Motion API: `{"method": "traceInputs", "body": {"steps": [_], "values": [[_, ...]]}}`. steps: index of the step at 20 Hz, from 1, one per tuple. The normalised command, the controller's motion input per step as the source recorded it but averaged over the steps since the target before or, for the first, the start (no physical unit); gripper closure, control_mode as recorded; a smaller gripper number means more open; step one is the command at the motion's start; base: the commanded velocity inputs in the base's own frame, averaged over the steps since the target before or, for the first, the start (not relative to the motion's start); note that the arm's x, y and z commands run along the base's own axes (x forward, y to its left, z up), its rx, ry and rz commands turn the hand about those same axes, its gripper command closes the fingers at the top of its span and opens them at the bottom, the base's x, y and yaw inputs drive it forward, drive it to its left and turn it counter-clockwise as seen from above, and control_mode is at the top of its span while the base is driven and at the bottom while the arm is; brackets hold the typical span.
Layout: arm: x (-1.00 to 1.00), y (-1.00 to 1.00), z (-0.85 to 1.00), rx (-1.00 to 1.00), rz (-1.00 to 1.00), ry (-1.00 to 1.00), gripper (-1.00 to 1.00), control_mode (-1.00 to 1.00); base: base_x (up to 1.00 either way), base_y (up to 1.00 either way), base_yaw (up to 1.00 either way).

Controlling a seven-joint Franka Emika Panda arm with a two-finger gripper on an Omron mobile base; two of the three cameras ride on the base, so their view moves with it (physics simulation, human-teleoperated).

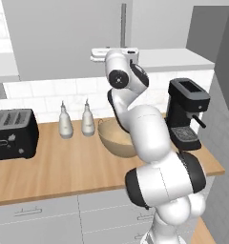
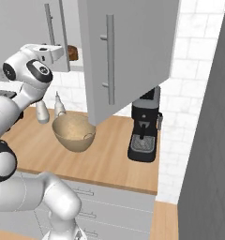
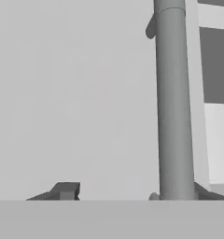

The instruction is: Open the cabinet, pick up the bread from the cabinet and place it in the basket. Then move the basket to the dining counter.

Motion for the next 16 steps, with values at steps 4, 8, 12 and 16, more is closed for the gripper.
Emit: {"method": "traceInputs", "body": {"steps": [4,8,12,16], "values": [[0.62,0.0,-0.04,0.0,0.0,0.0,1.0,-1.0,0.0,0.0,0.0],[0.59,0.0,-0.01,0.0,0.0,0.0,1.0,-1.0,0.0,0.0,0.0],[-0.07,0.51,0.0,0.0,0.04,0.03,1.0,-1.0,0.0,0.0,0.0],[-0.37,1.0,0.0,0.0,0.0,0.12,1.0,-1.0,0.0,0.0,0.0]]}}
